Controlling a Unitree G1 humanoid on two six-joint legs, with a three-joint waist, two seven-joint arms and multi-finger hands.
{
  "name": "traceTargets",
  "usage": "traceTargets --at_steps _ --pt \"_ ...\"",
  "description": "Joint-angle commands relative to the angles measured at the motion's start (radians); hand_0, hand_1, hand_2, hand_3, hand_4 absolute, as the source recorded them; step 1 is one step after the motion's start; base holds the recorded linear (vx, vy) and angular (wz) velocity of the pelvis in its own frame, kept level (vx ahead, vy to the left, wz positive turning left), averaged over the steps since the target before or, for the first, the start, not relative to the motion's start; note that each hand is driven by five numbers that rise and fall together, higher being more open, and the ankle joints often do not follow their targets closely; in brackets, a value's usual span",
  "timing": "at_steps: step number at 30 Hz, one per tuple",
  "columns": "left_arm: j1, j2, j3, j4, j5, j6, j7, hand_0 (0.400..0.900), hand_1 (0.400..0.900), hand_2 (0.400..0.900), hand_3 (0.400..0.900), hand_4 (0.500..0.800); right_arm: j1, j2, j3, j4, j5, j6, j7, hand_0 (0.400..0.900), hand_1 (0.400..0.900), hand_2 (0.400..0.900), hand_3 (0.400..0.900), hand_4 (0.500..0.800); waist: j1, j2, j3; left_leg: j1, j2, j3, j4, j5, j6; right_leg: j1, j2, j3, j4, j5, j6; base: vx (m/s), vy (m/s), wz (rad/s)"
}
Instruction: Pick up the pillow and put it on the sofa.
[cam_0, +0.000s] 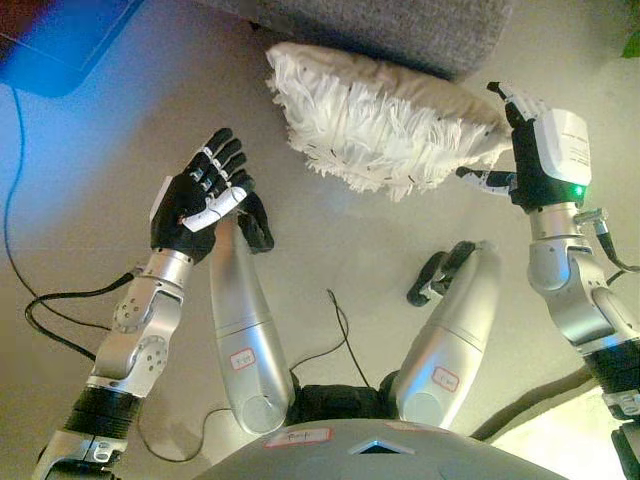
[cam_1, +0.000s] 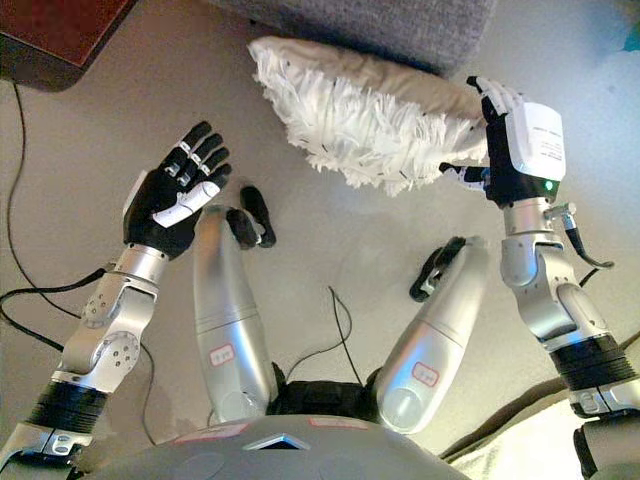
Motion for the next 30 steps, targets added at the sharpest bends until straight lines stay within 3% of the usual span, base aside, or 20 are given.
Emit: traceTargets --at_steps 1,5,10,21,30 --pt "-0.016 0.018 0.047 -0.063 -0.011 -0.074 -0.010 0.900 0.900 0.900 0.900 0.800 -0.098 -0.041 -0.031 -0.011 -0.015 -0.008 -0.072 0.900 0.900 0.900 0.900 0.800 0.025 0.016 -0.003 0.060 0.063 -0.132 0.214 -0.322 -0.043 -0.130 0.030 0.031 0.029 0.069 -0.041 0.01 -0.013 0.13" --pt "-0.014 0.034 0.046 -0.063 -0.042 -0.030 -0.009 0.900 0.900 0.900 0.900 0.800 -0.141 -0.070 -0.019 0.018 -0.030 0.012 -0.071 0.900 0.900 0.900 0.900 0.800 0.034 0.018 0.000 0.015 0.049 -0.180 0.294 -0.348 -0.042 -0.193 0.035 0.082 0.124 0.043 -0.049 0.01 -0.004 0.13" --pt "-0.008 0.057 0.041 -0.083 -0.073 -0.019 -0.038 0.900 0.900 0.900 0.900 0.800 -0.191 -0.088 -0.003 0.075 -0.078 0.035 -0.107 0.900 0.900 0.900 0.900 0.800 0.049 0.023 0.000 -0.035 0.021 -0.218 0.370 -0.370 -0.037 -0.250 0.041 0.119 0.195 0.033 -0.063 0.00 -0.020 0.12" --pt "0.000 0.057 0.035 -0.093 -0.079 0.018 -0.082 0.900 0.900 0.900 0.900 0.800 -0.306 -0.058 0.024 0.223 -0.176 0.033 -0.198 0.900 0.900 0.900 0.900 0.800 0.079 0.038 0.000 -0.069 -0.015 -0.243 0.444 -0.370 -0.027 -0.276 0.025 0.139 0.233 0.057 -0.077 0.02 -0.030 0.11" --pt "-0.012 0.044 0.022 -0.093 -0.082 0.051 -0.099 0.900 0.900 0.900 0.900 0.800 -0.402 -0.020 0.078 0.282 -0.169 0.030 -0.108 0.900 0.900 0.900 0.900 0.800 0.099 0.053 0.000 -0.069 -0.010 -0.262 0.485 -0.370 -0.028 -0.272 0.002 0.164 0.254 0.067 -0.083 0.04 0.006 0.03"
